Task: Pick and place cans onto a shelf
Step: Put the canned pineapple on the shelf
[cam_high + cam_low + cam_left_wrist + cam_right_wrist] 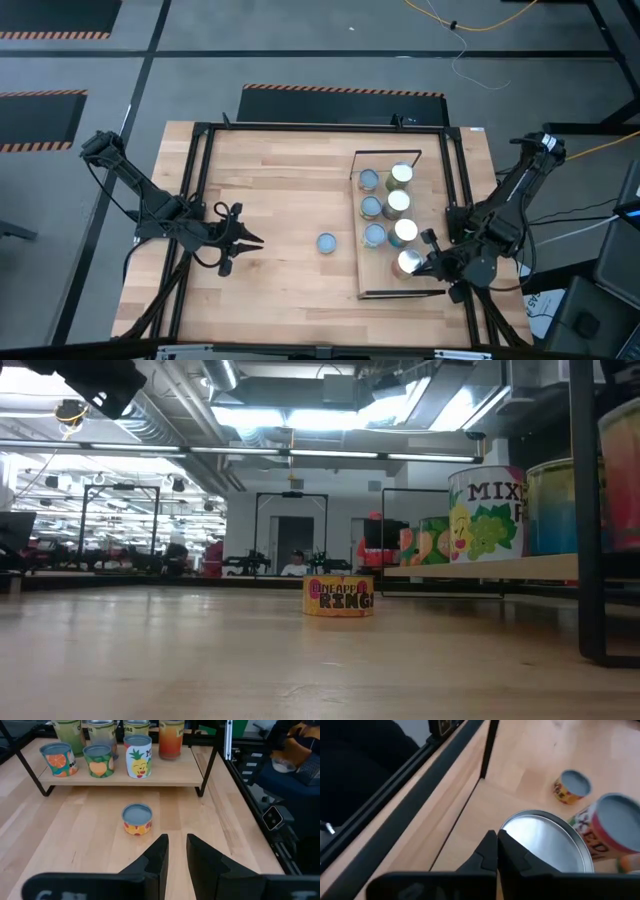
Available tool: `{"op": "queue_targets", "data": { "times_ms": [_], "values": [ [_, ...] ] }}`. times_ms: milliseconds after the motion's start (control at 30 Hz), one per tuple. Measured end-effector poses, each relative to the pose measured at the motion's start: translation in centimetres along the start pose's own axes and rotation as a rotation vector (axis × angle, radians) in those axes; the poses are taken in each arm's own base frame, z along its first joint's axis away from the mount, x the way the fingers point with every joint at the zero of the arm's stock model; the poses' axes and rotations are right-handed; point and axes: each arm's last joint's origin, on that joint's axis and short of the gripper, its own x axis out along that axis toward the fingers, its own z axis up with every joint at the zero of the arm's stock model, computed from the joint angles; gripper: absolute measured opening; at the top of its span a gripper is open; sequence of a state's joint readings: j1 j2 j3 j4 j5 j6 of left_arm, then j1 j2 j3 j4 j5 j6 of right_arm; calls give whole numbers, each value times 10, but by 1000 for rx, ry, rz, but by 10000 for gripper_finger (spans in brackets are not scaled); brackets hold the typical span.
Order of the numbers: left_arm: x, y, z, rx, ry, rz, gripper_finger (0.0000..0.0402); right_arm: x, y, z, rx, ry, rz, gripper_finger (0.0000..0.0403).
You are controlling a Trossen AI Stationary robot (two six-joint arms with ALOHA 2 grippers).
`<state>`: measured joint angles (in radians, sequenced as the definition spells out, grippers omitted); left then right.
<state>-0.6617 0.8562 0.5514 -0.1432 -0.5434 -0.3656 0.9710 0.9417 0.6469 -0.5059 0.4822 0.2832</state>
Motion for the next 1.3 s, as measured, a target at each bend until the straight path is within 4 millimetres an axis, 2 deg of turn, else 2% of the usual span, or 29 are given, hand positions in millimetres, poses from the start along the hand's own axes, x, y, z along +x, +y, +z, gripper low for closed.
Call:
{"op": "queue_targets", "data": {
  "times_ms": [233, 967, 1300],
  "values": [
    [0, 0, 0, -2, -6, 7, 61, 7, 2, -10, 2, 4, 28, 2],
    [0, 1, 1, -6, -23, 37, 61, 7, 3, -11, 53, 21, 78, 30],
    [0, 0, 3, -15, -36, 33, 61, 7, 3, -11, 29, 20, 70, 97]
  ]
}}
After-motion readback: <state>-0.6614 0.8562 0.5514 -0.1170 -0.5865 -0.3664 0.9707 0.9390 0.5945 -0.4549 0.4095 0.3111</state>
